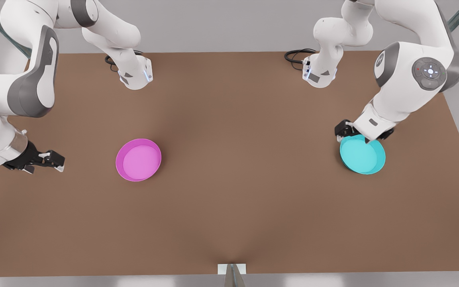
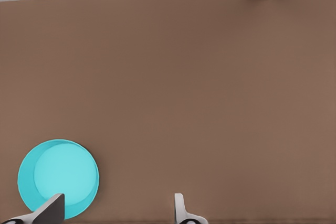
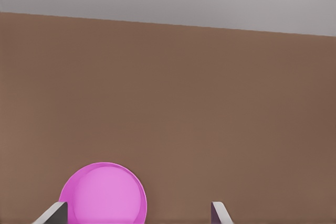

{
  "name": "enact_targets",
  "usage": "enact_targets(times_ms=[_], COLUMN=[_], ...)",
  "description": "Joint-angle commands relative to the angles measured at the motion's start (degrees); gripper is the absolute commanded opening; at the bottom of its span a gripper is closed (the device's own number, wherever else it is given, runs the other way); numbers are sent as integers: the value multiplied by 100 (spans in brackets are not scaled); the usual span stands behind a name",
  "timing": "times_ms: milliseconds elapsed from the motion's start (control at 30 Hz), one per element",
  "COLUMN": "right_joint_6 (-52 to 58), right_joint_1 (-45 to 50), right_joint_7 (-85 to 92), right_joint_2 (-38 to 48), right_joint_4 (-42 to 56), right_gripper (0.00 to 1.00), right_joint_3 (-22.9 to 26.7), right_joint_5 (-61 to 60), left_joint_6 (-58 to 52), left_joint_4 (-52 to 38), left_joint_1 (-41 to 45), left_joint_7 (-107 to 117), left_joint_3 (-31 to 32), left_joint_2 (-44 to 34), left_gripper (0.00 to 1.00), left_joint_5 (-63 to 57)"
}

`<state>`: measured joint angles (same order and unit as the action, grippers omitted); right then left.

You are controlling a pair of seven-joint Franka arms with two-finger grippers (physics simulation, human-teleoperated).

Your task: Flip the blue plate over with the left arm, and stack the pink plate on top of the blue plate with the right arm

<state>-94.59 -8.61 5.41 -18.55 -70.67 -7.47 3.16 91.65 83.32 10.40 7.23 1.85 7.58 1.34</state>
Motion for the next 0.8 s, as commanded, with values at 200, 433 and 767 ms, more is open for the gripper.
enact_targets(times_ms=[200, 433, 767], right_joint_6=[2, 46, 28], right_joint_1=[-18, -27, 0], right_joint_7=[4, 39, 30], right_joint_2=[1, 97, 27], right_joint_4=[0, -299, -228], right_gripper=[100, 100, 100], right_joint_3=[0, 0, 9], right_joint_5=[-9, -9, -26], left_joint_6=[291, 485, 2102], left_joint_4=[17, 9, 2082], left_joint_1=[-1400, -3246, -3941], left_joint_7=[-667, -2524, -3192], left_joint_3=[79, 105, 87], left_joint_2=[2011, 2828, 2240], left_gripper=[100, 100, 100], left_joint_5=[499, 1193, 1141])
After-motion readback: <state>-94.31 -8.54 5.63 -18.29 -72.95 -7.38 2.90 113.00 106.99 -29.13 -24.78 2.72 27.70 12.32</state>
